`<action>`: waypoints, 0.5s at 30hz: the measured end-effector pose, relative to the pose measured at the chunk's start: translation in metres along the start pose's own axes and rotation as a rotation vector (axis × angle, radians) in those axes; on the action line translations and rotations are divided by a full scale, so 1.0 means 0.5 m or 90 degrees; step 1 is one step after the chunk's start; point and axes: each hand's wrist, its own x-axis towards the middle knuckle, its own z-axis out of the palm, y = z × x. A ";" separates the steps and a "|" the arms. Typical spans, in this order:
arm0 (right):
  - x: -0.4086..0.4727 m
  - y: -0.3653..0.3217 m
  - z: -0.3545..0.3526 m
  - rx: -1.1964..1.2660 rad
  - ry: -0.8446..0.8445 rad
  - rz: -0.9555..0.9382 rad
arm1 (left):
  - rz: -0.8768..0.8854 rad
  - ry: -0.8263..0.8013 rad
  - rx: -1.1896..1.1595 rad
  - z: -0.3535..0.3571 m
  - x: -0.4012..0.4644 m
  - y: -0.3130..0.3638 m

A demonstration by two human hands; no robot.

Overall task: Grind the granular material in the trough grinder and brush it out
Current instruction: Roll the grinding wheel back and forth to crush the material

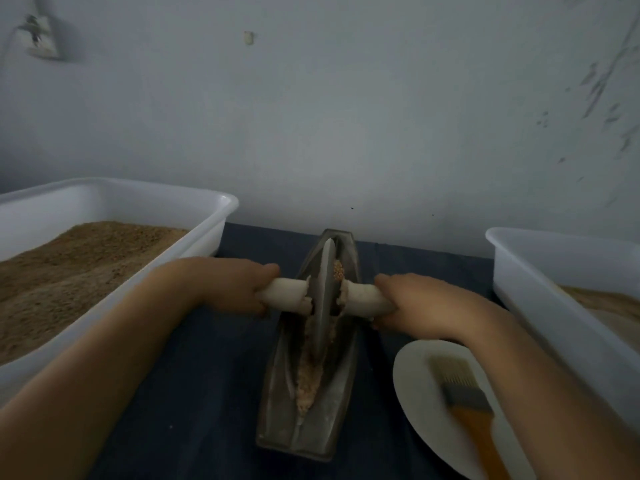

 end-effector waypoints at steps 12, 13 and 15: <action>0.064 0.039 0.074 -0.129 0.307 0.041 | -0.022 0.427 0.181 0.061 0.082 -0.011; 0.057 0.035 0.068 -0.120 0.277 0.031 | -0.021 0.396 0.176 0.056 0.075 -0.011; 0.039 0.026 0.052 -0.080 0.188 0.021 | -0.014 0.305 0.157 0.042 0.055 -0.008</action>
